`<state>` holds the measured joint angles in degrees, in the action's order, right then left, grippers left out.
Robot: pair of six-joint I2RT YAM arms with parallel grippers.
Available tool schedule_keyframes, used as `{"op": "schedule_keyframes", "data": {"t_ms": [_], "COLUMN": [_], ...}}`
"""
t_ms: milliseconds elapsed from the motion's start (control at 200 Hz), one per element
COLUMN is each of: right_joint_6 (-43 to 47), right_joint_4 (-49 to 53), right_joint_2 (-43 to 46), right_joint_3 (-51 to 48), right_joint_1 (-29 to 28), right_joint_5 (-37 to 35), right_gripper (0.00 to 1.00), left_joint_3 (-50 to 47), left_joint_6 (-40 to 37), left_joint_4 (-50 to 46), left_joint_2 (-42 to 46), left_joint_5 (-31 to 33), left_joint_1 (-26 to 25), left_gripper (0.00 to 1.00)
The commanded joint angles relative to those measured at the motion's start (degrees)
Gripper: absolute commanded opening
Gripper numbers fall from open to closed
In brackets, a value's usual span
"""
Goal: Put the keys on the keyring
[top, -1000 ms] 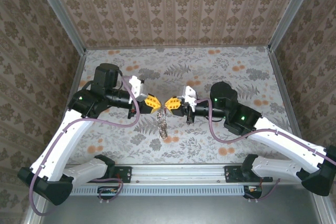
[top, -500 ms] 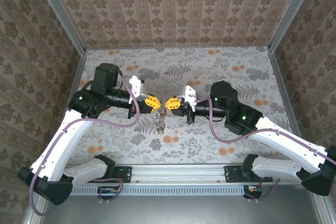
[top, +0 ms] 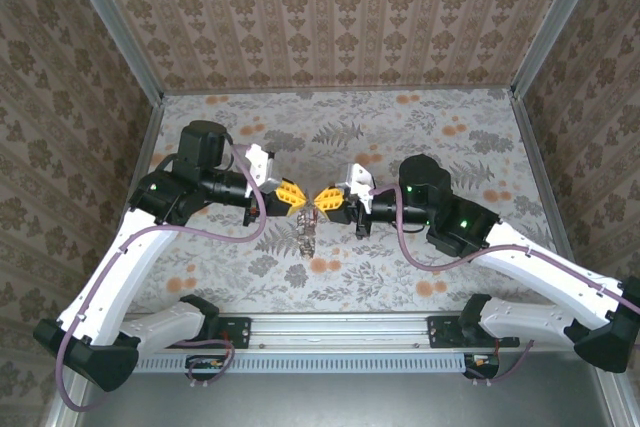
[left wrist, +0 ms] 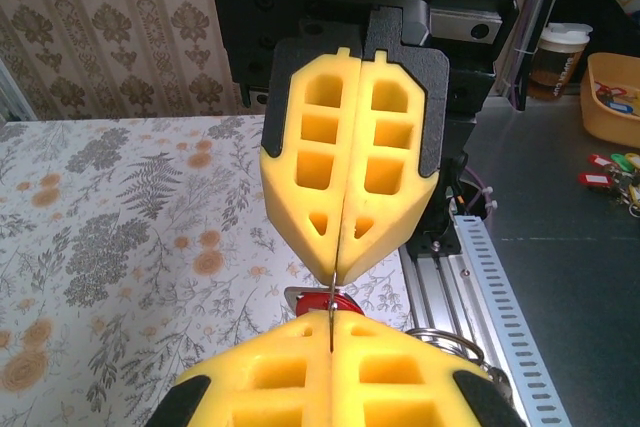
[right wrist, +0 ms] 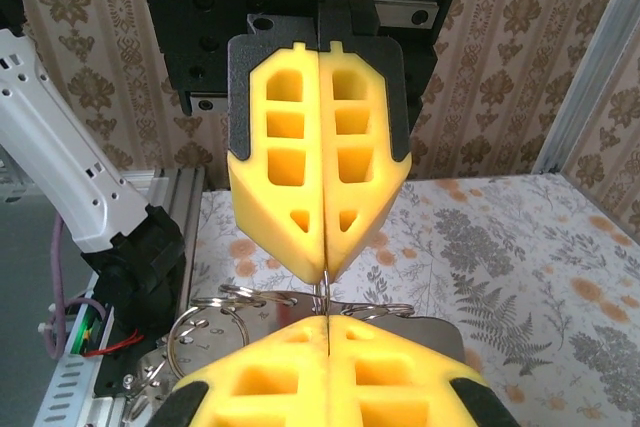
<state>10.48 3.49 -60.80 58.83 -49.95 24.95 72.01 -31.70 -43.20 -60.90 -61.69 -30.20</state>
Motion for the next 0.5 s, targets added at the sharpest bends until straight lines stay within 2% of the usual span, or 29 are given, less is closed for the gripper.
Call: {"op": "schedule_keyframes", "data": {"t_ms": [0, 495], "right_joint_6": [-0.77, -0.86], "right_joint_4": [-0.41, -0.94], "right_joint_2": [-0.46, -1.43], "right_joint_3": [2.16, 2.61], "right_joint_1": [-0.49, -0.56], "right_joint_5": [1.67, 2.05], "right_gripper": [0.00, 0.00], "left_joint_3": [0.95, 0.96], "left_joint_6": [0.28, 0.31], "left_joint_4": [2.07, 2.12], "left_joint_2": [1.18, 1.17], "left_joint_5": [-1.55, -1.90], "left_joint_1": [0.49, 0.41], "left_gripper": [0.00, 0.00]}}
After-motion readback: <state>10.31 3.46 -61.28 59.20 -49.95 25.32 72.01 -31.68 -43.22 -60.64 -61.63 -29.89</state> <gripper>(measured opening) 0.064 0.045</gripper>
